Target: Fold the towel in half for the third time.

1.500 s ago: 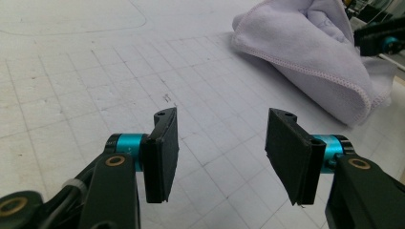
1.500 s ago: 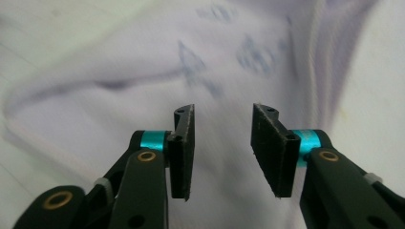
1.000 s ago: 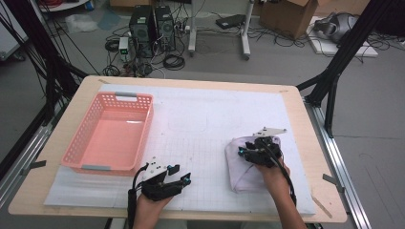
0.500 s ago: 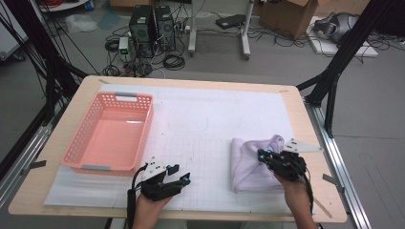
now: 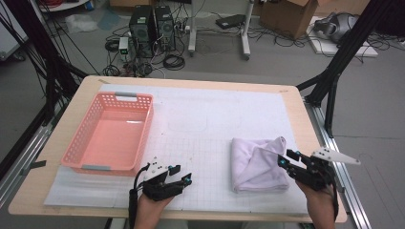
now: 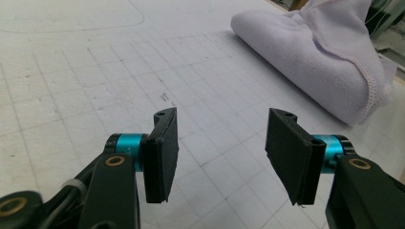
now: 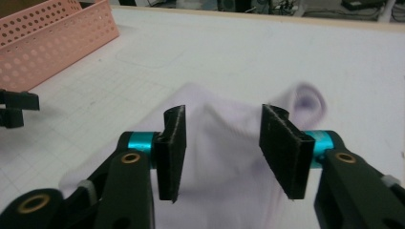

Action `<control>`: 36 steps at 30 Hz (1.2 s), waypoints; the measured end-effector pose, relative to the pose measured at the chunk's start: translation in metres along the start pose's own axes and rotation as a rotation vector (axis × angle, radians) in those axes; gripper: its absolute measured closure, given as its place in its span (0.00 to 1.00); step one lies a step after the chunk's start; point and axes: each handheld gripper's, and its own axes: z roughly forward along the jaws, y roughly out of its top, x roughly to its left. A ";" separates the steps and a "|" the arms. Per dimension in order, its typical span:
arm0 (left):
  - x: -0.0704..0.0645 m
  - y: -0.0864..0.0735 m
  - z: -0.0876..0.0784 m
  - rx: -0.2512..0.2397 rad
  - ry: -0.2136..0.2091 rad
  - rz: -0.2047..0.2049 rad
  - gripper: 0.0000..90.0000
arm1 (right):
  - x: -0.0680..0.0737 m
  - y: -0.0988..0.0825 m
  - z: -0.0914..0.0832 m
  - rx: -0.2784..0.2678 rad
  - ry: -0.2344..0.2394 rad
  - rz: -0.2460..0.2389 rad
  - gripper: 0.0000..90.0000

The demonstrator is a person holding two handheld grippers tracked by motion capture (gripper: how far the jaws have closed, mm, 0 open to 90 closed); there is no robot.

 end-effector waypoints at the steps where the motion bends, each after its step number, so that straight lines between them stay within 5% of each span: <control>1: -0.001 0.000 0.000 -0.001 -0.003 0.000 0.50 | 0.002 0.006 0.006 0.013 -0.001 -0.019 0.53; 6: 0.000 0.000 0.000 -0.002 -0.007 0.001 0.50 | 0.006 0.016 0.044 0.110 0.016 -0.046 0.54; 8: 0.000 0.000 -0.001 -0.005 -0.005 -0.003 0.50 | 0.003 0.010 0.052 0.155 0.023 -0.040 0.67; 10: 0.001 0.000 -0.001 -0.007 -0.002 -0.004 0.50 | 0.000 0.000 0.051 0.189 0.044 -0.059 0.92; 12: 0.002 0.000 -0.002 -0.004 -0.001 -0.004 0.50 | -0.002 -0.010 0.041 0.181 0.056 -0.072 0.96; 16: 0.002 0.000 -0.001 -0.005 0.000 -0.004 0.50 | -0.005 -0.026 0.013 0.149 0.073 -0.083 0.95; 22: 0.000 0.000 -0.001 -0.004 0.000 0.000 0.50 | -0.020 -0.051 -0.017 0.176 0.050 -0.075 0.74; 27: 0.000 0.000 -0.001 -0.004 0.003 0.001 0.50 | -0.017 -0.038 -0.038 0.046 0.089 -0.041 0.63; 31: 0.000 0.000 0.000 -0.003 0.000 -0.001 0.50 | -0.013 -0.016 -0.028 0.051 0.057 -0.059 0.61; 36: 0.000 0.000 0.000 -0.003 -0.001 -0.003 0.50 | -0.009 -0.005 0.016 0.125 0.059 -0.069 0.56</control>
